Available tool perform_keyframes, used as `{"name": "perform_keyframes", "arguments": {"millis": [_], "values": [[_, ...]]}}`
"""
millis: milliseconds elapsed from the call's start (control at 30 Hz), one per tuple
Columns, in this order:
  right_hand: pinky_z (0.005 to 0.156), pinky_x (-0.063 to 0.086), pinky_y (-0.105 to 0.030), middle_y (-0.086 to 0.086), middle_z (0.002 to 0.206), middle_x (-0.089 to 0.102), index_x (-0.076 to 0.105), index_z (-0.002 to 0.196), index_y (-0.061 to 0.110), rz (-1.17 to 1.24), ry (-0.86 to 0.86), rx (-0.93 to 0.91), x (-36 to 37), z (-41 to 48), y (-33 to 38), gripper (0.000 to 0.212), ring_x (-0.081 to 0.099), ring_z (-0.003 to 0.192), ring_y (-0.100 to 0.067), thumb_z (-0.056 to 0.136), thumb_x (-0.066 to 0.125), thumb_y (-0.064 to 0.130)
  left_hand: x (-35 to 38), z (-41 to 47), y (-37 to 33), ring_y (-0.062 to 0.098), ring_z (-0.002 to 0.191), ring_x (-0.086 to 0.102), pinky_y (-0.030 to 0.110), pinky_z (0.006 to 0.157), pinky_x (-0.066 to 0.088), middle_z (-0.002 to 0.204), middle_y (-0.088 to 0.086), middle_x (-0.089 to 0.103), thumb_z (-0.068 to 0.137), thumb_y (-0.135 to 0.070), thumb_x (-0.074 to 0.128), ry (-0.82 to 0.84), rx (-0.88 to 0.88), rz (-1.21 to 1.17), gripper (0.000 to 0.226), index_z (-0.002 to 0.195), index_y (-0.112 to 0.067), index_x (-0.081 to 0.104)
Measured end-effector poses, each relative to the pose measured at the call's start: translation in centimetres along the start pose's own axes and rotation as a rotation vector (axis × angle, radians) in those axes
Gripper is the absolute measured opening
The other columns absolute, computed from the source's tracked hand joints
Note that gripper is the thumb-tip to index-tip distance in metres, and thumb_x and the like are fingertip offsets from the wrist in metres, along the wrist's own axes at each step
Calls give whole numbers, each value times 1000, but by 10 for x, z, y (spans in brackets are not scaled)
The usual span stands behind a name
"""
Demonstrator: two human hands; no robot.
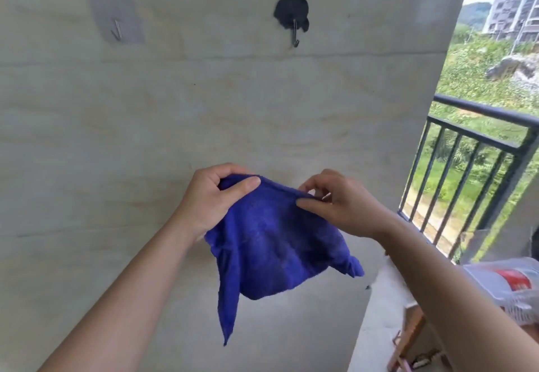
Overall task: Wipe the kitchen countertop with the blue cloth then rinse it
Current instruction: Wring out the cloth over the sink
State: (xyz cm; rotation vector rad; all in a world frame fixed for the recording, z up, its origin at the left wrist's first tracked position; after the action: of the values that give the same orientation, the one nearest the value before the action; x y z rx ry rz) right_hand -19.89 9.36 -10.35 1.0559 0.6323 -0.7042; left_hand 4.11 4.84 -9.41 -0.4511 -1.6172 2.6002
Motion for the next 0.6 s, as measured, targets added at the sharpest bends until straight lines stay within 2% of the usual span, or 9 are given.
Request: {"name": "perform_keyframes", "arguments": {"millis": [67,100,167,233,300,367,433,500,600], "values": [[60,37,-21,11,62,44,68,91,26,138,-35,84,-2,7,0,8,43,57,-7,91,71,33,-12,11,4,8,72,64,21,70,51,75,-7,71,83,-13,77,46,-10,2,19,75,-29,74],[58,34,-23,10,59,39,68,90,24,216,-37,108,-2,9,1,8,38,56,-10,92,70,31,-16,15,6,8,71,64,22,70,51,74,-8,70,83,-14,78,73,-8,15,18,74,-29,73],[60,36,-19,4,67,44,67,90,23,261,-45,126,-2,13,9,7,42,59,-9,93,68,29,-22,21,6,9,70,65,21,70,51,74,-8,71,82,-19,79,128,-1,51,13,74,-26,72],[70,44,-16,-1,85,60,63,92,22,302,-56,137,2,18,16,5,56,74,-6,96,65,25,-25,29,5,9,73,68,19,72,52,77,-7,73,81,-24,80,165,7,92,8,76,-24,74],[82,52,-31,0,90,64,59,94,14,461,-58,152,5,24,21,7,61,84,-11,99,59,19,-27,39,3,6,76,69,14,73,49,79,-8,74,81,-24,80,179,46,165,5,80,-23,75],[76,51,-39,3,80,59,56,93,12,538,-77,153,3,27,24,8,57,76,-15,98,57,19,-28,48,-1,3,78,64,10,74,45,80,-7,71,82,-23,80,143,137,252,8,78,-28,74],[65,43,-33,6,69,50,57,94,15,434,-125,127,0,29,26,10,46,64,-13,99,57,23,-28,57,-6,1,83,60,10,79,41,85,-8,65,82,-23,79,116,251,302,16,77,-34,69],[63,38,-28,10,64,43,57,95,20,286,-185,65,-7,29,28,8,40,60,-11,100,57,26,-28,64,-13,1,81,60,12,79,43,90,-7,65,83,-22,78,123,304,293,17,77,-34,68],[69,40,-16,15,83,54,55,94,28,152,-326,0,-24,30,34,6,53,71,-1,99,58,27,-21,72,-30,3,57,52,17,62,43,72,-11,65,84,-26,78,72,301,284,11,77,-26,69]]}}
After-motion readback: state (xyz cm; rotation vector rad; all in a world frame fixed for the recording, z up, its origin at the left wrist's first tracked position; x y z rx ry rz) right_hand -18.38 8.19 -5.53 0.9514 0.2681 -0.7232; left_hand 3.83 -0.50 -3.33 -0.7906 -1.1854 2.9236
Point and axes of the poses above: each hand's wrist, its own z-axis towards the middle knuckle, its own x-axis out of the palm, y = z × x, the point moved 1 cm from there along z, towards the middle knuckle
